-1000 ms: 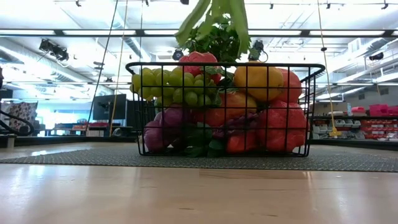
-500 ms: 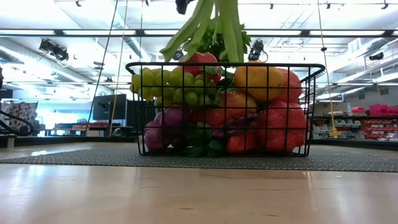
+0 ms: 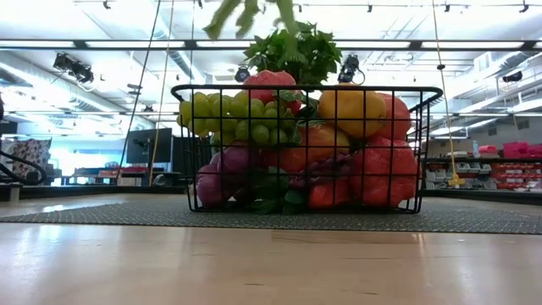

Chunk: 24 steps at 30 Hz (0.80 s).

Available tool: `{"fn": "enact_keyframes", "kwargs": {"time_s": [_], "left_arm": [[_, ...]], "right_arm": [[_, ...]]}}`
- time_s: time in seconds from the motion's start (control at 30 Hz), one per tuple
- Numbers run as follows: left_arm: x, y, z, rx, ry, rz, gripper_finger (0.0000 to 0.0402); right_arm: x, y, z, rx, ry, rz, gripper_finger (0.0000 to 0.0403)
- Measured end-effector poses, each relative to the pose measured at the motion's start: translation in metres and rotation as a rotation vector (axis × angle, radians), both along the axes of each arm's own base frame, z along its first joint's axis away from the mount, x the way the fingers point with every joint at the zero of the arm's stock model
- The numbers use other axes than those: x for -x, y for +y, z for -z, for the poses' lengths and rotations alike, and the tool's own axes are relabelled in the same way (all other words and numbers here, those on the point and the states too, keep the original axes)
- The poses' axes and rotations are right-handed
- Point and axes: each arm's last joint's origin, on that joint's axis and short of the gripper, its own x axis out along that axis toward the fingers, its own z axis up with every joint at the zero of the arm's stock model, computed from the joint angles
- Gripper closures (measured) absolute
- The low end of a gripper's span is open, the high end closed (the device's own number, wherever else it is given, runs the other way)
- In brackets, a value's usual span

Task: Build produce basket
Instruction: Put the celery into the wire basket

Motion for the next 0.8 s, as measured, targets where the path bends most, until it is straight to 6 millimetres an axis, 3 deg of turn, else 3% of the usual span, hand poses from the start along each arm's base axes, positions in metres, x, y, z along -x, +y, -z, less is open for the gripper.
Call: {"fn": "enact_keyframes", "kwargs": {"time_s": [0.1,0.27,0.47,0.63,0.8], "left_arm": [[0.012,0.001,-0.003,-0.012,0.047,-0.024,0.0316],[0.019,-0.004,0.010,-0.064,0.220,-0.051,0.0317],[0.026,-0.008,-0.007,-0.118,0.429,-0.086,0.0317],[0.018,-0.005,-0.024,-0.138,0.563,-0.113,0.0317],[-0.004,0.000,-0.024,-0.148,0.761,-0.129,0.0317]], "right_arm": [[0.003,0.004,0.001,-0.004,0.020,0.030,0.0073],[0.016,0.013,-0.004,0.030,0.041,0.146,0.0051],[0.034,0.020,-0.014,0.032,0.032,0.254,0.0049],[0.035,0.021,-0.015,0.042,0.029,0.207,0.0050],[0.032,0.018,-0.010,0.067,0.067,0.192,0.0050]]}}
